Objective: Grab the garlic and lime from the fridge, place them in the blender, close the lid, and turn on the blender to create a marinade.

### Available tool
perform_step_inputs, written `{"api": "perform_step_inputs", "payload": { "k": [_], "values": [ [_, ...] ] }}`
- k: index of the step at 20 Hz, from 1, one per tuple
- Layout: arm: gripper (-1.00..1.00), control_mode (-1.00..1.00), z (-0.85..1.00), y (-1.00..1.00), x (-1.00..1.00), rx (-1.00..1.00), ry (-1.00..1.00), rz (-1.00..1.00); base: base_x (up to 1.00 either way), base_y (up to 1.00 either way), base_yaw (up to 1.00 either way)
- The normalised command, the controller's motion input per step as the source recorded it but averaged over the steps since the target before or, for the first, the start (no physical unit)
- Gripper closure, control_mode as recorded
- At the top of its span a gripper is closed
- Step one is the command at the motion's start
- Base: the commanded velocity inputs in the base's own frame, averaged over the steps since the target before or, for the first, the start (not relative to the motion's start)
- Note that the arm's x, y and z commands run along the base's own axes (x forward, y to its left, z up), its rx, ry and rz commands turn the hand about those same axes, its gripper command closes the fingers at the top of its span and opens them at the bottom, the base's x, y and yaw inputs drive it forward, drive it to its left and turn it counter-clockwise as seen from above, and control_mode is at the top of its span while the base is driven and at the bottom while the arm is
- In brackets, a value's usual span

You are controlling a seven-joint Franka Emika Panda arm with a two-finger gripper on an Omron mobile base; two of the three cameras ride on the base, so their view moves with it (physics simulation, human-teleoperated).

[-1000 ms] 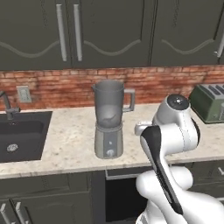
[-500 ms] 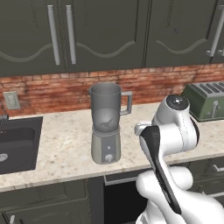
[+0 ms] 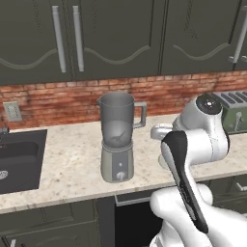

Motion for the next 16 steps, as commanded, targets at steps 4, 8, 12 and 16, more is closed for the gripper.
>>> {"api": "perform_step_inputs", "payload": {
  "k": [4, 8, 12, 16],
  "values": [
    [1.0, -1.0, 1.0, 0.03, -0.17, 0.12, -0.18, 0.0, 0.0, 0.0, 0.0],
    [1.0, -1.0, 1.0, 0.33, -0.1, 0.04, -0.25, -0.01, 0.0, 0.0, 0.0],
    [1.0, -1.0, 0.85, 0.79, 0.0, 0.0, -0.23, -0.01, 0.0, 0.0, 0.0],
    [1.0, -1.0, 0.31, 0.97, 0.22, 0.0, -0.09, 0.0, 0.0, 0.0, 0.0]
  ]
}}
